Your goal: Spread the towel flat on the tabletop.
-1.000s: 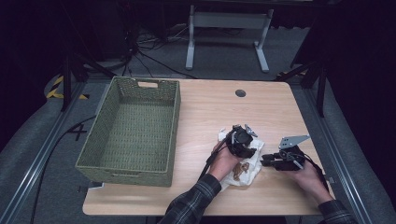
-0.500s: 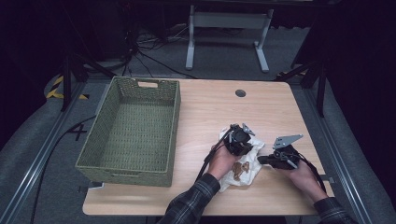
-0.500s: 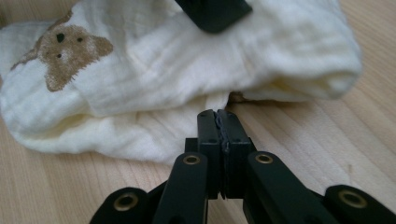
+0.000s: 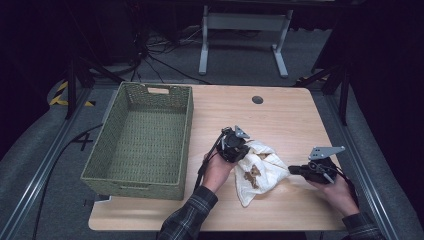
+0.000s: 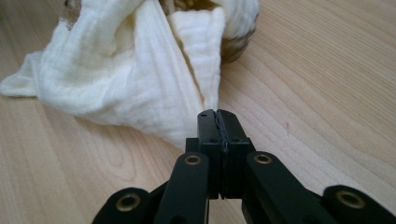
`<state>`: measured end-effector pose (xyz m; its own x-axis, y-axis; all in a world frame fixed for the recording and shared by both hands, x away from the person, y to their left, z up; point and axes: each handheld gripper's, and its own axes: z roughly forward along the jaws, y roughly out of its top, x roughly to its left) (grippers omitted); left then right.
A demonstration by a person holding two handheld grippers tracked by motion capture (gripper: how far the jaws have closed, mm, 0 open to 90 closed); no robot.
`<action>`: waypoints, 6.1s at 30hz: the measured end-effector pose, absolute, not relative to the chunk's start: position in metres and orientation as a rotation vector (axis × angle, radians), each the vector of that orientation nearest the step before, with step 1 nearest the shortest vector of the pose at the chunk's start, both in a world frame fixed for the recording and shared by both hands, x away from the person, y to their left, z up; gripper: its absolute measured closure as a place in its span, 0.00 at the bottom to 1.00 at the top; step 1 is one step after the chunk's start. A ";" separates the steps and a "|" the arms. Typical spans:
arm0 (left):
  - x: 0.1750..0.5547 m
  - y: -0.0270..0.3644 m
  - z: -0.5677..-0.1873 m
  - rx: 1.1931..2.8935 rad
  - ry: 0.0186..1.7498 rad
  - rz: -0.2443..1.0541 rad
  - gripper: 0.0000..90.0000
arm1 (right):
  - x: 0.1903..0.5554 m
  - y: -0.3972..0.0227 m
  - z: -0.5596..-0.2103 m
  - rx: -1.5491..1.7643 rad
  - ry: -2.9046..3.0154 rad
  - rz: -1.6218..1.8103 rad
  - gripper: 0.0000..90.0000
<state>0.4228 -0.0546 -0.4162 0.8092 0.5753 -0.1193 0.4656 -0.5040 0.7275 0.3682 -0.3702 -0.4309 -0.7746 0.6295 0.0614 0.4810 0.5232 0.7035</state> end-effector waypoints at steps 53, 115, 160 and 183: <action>0.417 -0.049 -0.443 2.246 0.814 0.228 0.97 | 0.330 -0.404 -0.437 1.037 2.549 0.986 1.00; 0.303 -0.017 -0.457 2.381 0.642 0.033 0.96 | 0.338 -0.398 -0.446 0.961 2.640 0.919 1.00; 0.365 -0.025 -0.432 2.287 0.712 0.158 0.90 | 0.360 -0.384 -0.431 0.843 2.614 0.989 0.81; 0.426 -0.043 -0.454 2.328 0.842 0.283 0.90 | 0.399 -0.375 -0.436 0.893 2.662 0.968 1.00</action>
<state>0.4262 -0.0431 -0.4541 0.7718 0.6357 -0.0141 0.4983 -0.5908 0.6345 0.3991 -0.3752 -0.4364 -0.8058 0.5908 0.0411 0.4793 0.6097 0.6313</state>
